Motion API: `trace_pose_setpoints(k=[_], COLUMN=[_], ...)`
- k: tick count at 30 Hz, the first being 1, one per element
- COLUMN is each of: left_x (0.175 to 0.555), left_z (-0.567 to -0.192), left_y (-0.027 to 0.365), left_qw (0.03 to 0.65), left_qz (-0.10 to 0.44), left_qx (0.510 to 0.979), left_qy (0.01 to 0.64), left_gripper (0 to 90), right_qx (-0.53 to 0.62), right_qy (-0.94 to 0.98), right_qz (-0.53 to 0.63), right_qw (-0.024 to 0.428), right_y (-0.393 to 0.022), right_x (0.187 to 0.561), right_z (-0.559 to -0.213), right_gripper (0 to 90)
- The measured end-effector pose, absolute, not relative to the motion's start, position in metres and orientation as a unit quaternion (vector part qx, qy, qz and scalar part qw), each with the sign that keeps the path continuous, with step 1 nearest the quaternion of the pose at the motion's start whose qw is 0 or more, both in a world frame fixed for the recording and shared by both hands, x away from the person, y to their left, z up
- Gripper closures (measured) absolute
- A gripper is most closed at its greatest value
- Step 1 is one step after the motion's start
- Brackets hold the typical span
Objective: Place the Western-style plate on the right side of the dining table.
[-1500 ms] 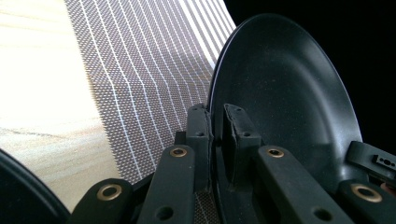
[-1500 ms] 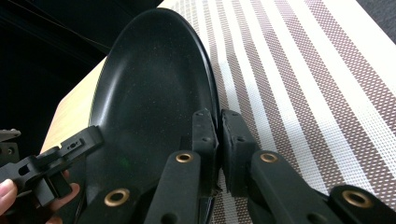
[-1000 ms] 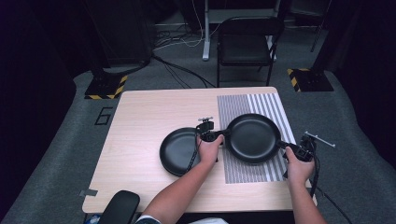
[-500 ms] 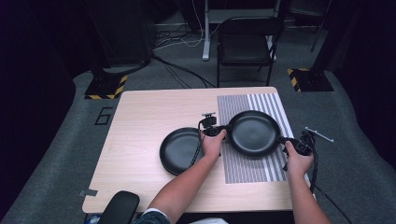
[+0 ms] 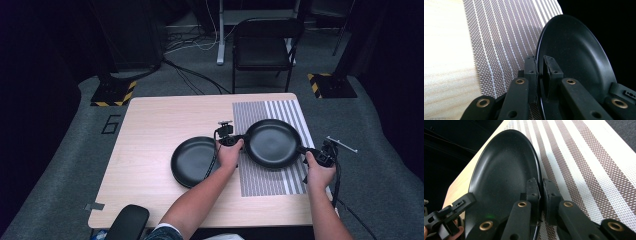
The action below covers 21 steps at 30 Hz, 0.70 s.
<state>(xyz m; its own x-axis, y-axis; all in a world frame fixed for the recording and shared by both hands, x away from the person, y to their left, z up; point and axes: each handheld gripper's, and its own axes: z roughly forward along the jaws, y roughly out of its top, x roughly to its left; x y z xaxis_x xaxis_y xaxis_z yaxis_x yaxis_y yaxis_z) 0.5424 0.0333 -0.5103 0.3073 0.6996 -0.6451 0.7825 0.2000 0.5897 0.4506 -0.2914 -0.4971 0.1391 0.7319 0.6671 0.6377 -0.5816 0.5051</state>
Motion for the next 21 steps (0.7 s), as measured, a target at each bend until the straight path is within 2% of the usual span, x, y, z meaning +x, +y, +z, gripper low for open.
trace_pose_setpoints(k=[21], left_x=[0.549], left_z=[-0.513], left_y=[0.027], left_qw=[0.46], left_qz=[-0.053], left_qx=[0.658], left_qy=[0.594], left_gripper=[81.4], right_qx=[0.766], right_qy=[0.455], right_qz=[0.453], right_qw=[0.037], right_y=[-0.295], right_x=[0.456], right_z=[-0.507], right_gripper=[84.3])
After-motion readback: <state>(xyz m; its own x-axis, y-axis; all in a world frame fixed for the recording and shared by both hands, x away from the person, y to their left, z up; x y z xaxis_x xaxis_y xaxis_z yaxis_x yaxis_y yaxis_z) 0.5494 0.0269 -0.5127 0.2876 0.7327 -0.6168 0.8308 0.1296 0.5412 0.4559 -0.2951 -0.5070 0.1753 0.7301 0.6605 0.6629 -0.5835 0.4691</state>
